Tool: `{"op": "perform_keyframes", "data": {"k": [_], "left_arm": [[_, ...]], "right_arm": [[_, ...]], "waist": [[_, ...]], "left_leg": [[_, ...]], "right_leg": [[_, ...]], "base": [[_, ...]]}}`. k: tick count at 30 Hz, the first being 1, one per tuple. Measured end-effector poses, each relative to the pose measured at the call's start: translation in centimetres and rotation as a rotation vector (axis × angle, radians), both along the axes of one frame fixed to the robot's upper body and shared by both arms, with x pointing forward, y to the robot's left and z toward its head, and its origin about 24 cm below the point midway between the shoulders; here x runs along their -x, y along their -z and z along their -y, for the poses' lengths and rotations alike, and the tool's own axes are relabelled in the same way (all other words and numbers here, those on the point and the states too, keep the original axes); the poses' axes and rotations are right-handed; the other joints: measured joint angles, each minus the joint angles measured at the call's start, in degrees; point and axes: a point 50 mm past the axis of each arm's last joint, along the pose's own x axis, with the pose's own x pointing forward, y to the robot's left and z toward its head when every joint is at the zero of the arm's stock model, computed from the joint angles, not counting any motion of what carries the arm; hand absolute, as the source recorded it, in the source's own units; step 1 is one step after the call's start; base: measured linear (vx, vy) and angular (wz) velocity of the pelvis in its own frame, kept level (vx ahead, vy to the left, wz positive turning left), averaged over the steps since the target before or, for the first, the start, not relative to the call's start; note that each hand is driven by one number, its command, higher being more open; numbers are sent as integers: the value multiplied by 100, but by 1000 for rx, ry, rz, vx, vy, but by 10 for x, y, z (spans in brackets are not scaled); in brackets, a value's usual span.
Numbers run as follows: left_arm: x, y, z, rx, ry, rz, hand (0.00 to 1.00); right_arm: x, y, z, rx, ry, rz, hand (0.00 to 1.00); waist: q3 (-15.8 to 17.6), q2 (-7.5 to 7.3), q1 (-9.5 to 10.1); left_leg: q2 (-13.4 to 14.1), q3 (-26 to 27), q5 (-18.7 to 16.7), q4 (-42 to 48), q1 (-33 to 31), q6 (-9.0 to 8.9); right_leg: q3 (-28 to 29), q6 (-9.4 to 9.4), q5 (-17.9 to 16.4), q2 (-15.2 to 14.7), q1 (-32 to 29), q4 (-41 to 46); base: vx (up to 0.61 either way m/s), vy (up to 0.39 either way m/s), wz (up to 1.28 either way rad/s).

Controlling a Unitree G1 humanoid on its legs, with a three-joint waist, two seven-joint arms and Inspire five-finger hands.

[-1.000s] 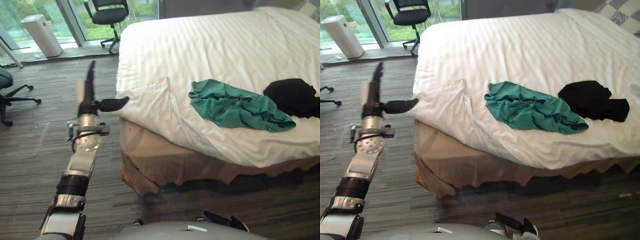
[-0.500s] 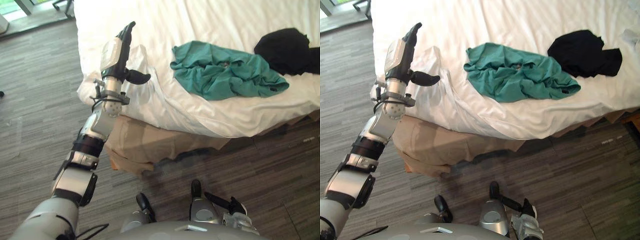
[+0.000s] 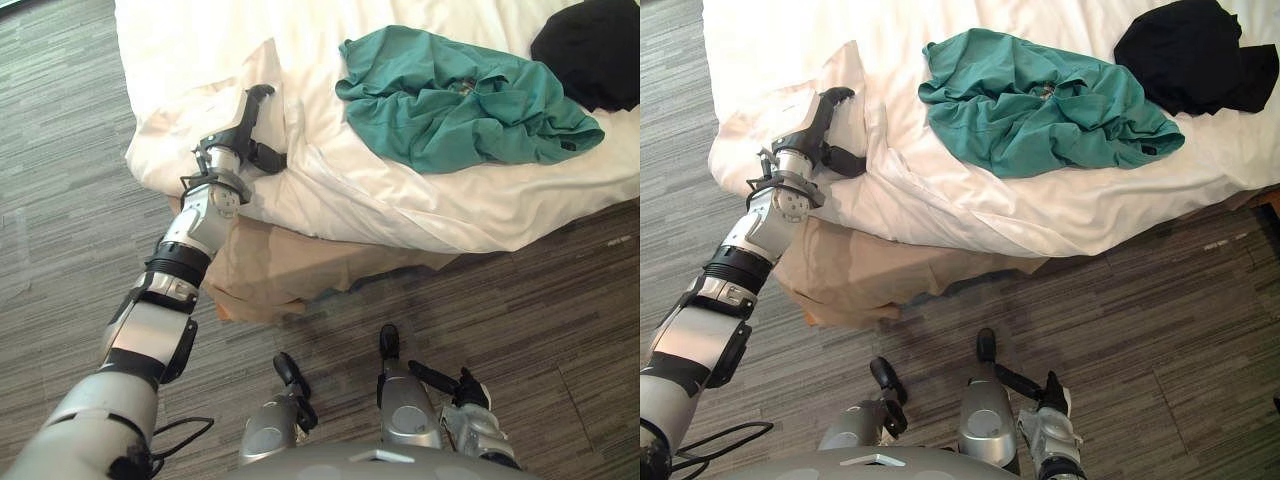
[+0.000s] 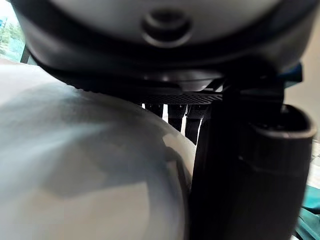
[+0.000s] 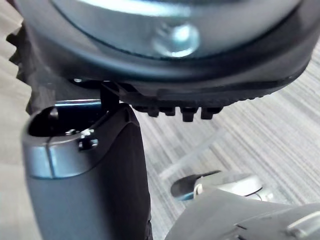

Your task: Tidy up the quilt and then pick up the clothes from the bed and put them into the laundry hamper

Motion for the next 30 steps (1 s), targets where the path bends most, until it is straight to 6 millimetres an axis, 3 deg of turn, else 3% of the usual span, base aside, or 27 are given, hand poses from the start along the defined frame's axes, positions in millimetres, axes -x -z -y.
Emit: {"op": "perform_keyframes", "data": {"k": [5,7,9,10,13,14,16,20,22,25,29,30], "left_arm": [[7,11,6,32,43,-34,0],[29,28,7,127,97,-24,0],[62,62,-2,240,119,-73,0],[67,66,-4,257,119,-82,0],[107,106,-21,393,76,-187,0],[125,124,-29,458,33,-242,100],[141,140,-36,523,-16,-292,100],[182,180,-56,618,-156,-414,100],[190,197,-70,659,-255,-449,100],[209,218,-99,700,-454,-489,100],[270,250,-160,746,-920,-534,100],[294,256,-178,748,-1054,-558,100]], "right_arm": [[2,0,1,-1,1,-5,100],[7,2,1,-1,4,-17,100],[14,4,3,-2,5,-33,100],[14,4,3,-2,5,-35,100],[18,5,6,-8,-4,-54,100],[20,6,7,-14,-11,-66,100],[22,7,6,-24,-21,-81,100],[22,10,-1,-54,-78,-99,100],[19,9,-3,-54,-102,-95,100],[16,9,-5,-56,-126,-92,100],[22,12,-5,-65,-119,-119,100],[27,14,-5,-69,-115,-140,100]], "waist": [[0,2,69],[-1,5,119],[-19,33,180],[-27,43,193],[-90,90,383],[-133,90,462],[-219,78,472],[-582,-112,685],[-663,-154,736],[-698,-204,782],[-768,-274,938],[-808,-318,987]], "left_leg": [[4,-164,-20,101,35,3],[14,-259,-19,121,151,2],[15,-394,-19,100,342,1],[15,-401,-19,88,360,0],[-62,-509,56,-92,432,-3],[-97,-597,143,-194,440,15],[-124,-721,228,-300,452,21],[-132,-934,276,-333,594,15],[-131,-1039,299,-350,635,11],[-129,-1222,335,-354,638,7],[-138,-1413,341,-357,628,0],[-152,-1467,334,-357,631,-8]], "right_leg": [[-205,15,-48,-75,183,27],[-358,-3,-102,-78,385,7],[-514,-22,-116,-59,689,-89],[-543,-22,-116,-52,714,-104],[-672,-9,-132,-41,797,-181],[-762,11,-164,-68,826,-188],[-910,12,-165,-69,904,-221],[-1138,13,-165,-39,1236,-361],[-1261,8,-193,-38,1351,-369],[-1458,13,-243,-34,1483,-370],[-1698,42,-310,-36,1642,-383],[-1770,52,-326,-40,1717,-414]], "base": [[-17,14,16],[-7,-13,27],[2,-14,22],[-12,-17,18],[-55,-6,15],[-41,8,29],[-40,1,37],[-17,-6,25],[-32,-12,28],[-18,-14,31],[22,-12,30],[57,-6,34]]}}
